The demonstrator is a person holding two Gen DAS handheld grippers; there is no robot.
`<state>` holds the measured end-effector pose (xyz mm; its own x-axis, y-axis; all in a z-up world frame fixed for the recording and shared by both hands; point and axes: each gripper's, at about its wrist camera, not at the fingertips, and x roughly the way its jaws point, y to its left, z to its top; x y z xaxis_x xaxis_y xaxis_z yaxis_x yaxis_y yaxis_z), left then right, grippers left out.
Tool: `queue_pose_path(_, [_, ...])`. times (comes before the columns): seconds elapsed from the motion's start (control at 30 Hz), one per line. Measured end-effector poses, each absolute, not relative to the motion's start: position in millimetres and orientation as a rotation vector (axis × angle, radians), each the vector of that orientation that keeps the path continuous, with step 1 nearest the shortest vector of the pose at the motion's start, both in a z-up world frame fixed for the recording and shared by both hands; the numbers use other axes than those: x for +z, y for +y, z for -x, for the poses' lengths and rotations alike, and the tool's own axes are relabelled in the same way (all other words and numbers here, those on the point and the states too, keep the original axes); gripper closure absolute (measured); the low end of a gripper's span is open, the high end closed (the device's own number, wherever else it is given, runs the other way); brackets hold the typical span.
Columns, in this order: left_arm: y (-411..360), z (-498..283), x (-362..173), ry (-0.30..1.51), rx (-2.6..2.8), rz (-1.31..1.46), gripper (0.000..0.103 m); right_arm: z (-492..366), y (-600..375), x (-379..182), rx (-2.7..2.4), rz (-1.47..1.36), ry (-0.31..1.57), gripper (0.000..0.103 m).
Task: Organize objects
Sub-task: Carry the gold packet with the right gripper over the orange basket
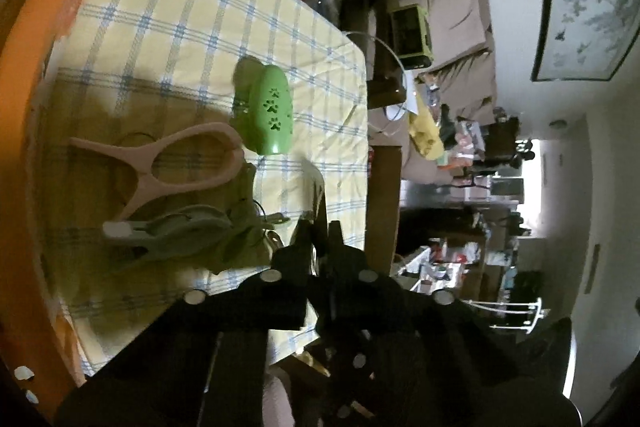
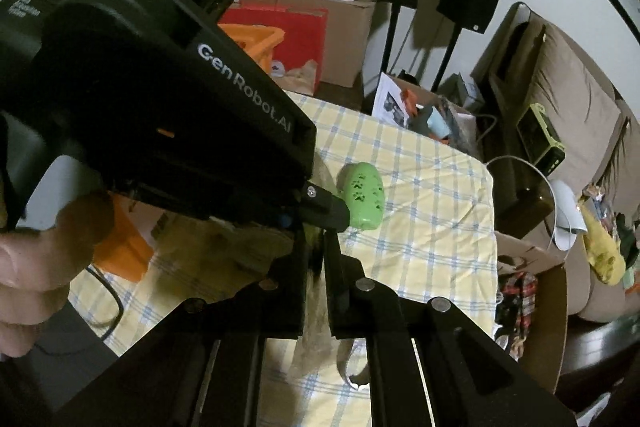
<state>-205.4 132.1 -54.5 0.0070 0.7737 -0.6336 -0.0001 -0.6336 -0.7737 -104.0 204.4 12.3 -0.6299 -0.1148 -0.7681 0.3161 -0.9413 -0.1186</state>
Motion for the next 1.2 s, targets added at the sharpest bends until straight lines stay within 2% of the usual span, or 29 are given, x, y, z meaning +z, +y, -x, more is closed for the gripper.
queue_pose_path(0.1, [130,205,-55,-0.801,1.703,1.687,0.098,100,208,17,-2.575,-1.205,0.295,0.092])
queue_pose_path(0.3, [118,203,-41,-0.793,1.719,1.628,0.098,91,246,34,-2.486,-1.203,-0.019,0.087])
queue_pose_path(0.47, [106,200,-27,-0.795,1.711,1.571,0.098,104,289,39,-2.452,-1.233,-0.286,0.071])
queue_pose_path(0.53, [101,198,-22,-0.794,1.702,1.551,0.098,109,300,37,-2.396,-1.223,-0.403,0.056])
queue_pose_path(0.63, [93,195,-14,-0.797,1.68,1.528,0.098,112,308,37,-2.323,-1.172,-0.517,0.045])
queue_pose_path(0.83, [74,190,4,-0.816,1.647,1.468,0.098,125,307,34,-2.179,-1.124,-0.642,0.043])
queue_pose_path(1.1, [33,189,24,-0.847,1.664,1.408,0.098,138,270,35,-1.971,-1.07,-0.698,0.041])
queue_pose_path(1.17, [19,192,27,-0.858,1.679,1.405,0.098,141,253,38,-1.949,-1.065,-0.668,0.043])
queue_pose_path(1.2, [13,192,27,-0.863,1.689,1.405,0.098,142,246,40,-1.941,-1.061,-0.657,0.05])
